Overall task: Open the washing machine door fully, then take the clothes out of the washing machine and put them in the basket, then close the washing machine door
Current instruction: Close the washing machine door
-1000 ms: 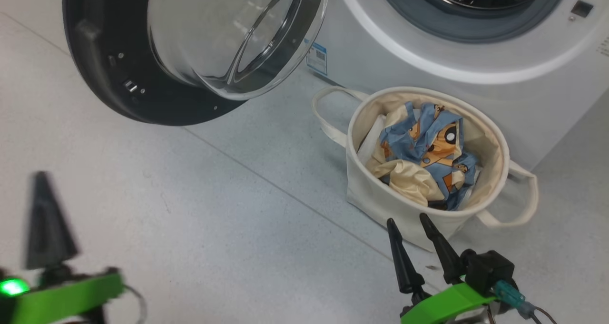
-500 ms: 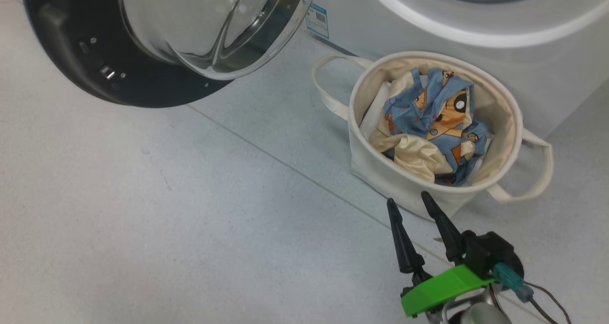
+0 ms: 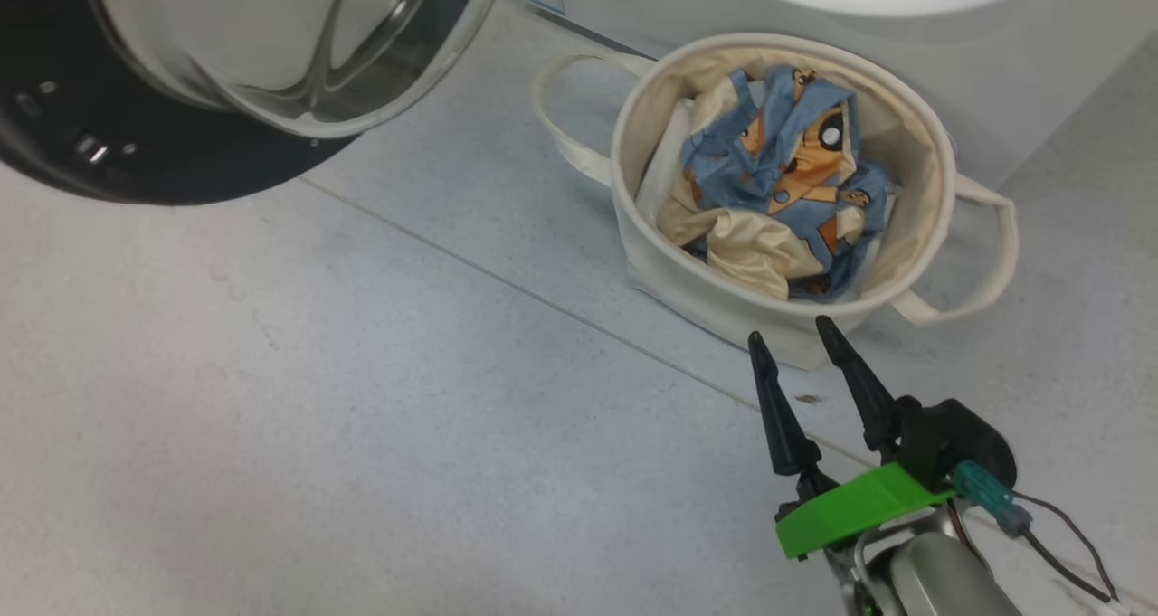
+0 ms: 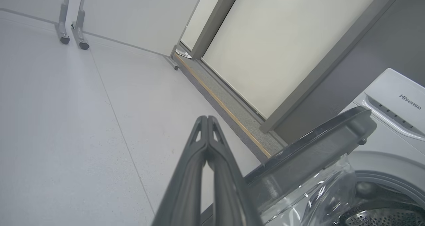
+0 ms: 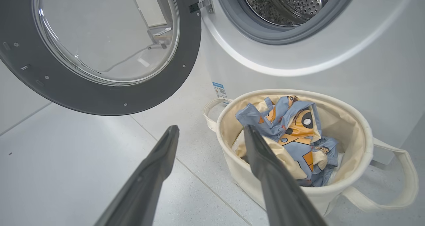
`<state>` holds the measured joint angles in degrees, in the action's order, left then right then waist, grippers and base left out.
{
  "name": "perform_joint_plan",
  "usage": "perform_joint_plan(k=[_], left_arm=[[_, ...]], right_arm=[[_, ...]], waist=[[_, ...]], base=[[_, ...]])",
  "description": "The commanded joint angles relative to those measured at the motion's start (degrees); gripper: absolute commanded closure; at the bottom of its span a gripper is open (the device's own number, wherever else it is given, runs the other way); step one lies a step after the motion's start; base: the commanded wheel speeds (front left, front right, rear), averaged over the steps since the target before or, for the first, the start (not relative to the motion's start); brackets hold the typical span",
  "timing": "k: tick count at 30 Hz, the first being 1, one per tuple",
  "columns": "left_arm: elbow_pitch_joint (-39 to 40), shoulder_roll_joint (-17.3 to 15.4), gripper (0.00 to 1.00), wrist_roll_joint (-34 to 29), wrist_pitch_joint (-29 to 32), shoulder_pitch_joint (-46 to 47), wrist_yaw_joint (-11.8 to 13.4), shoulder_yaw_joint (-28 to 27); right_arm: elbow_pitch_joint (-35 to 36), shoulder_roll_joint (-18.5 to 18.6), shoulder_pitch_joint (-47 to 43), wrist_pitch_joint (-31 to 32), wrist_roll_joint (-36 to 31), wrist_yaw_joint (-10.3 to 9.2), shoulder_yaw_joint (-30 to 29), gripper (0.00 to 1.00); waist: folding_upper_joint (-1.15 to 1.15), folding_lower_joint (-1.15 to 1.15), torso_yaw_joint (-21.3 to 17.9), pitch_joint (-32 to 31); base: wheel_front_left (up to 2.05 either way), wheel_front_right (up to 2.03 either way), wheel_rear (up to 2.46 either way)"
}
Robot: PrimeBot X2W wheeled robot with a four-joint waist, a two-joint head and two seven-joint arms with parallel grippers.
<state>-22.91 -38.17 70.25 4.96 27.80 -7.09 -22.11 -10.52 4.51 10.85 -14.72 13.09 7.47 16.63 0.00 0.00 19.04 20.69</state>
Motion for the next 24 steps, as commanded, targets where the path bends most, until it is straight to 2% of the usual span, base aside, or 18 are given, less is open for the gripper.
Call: perform_joint_plan(k=[1, 6, 12, 24], left_arm=[[0.4, -5.4, 1.0, 0.5, 1.0, 3.0, -0.4, -0.4], [-2.4, -7.5, 1.0, 3.1, 3.4, 6.4, -0.4, 1.9], [-5.0, -7.9, 1.0, 6.3, 6.7, 10.3, -0.4, 3.5], [-6.1, -6.2, 1.0, 12.0, 12.6, 16.6, -0.4, 6.9]], right_arm=[[2.1, 0.4, 1.3, -0.3, -0.7, 0.02, 1.4, 0.0], [2.8, 1.6, 2.6, -0.3, -1.2, 0.02, 1.2, 0.0], [3.0, 2.2, 2.4, -0.3, -1.3, 0.02, 1.2, 0.0], [3.7, 3.9, 1.3, -0.3, -2.1, 0.02, 0.9, 0.0]], waist=[[0.0, 0.0, -1.9, 1.7], [0.0, 0.0, -4.1, 3.5], [0.0, 0.0, -5.1, 4.2], [0.0, 0.0, -5.3, 4.1]], base=[[0.0, 0.0, 0.0], [0.0, 0.0, 0.0], [0.0, 0.0, 0.0], [0.0, 0.0, 0.0]])
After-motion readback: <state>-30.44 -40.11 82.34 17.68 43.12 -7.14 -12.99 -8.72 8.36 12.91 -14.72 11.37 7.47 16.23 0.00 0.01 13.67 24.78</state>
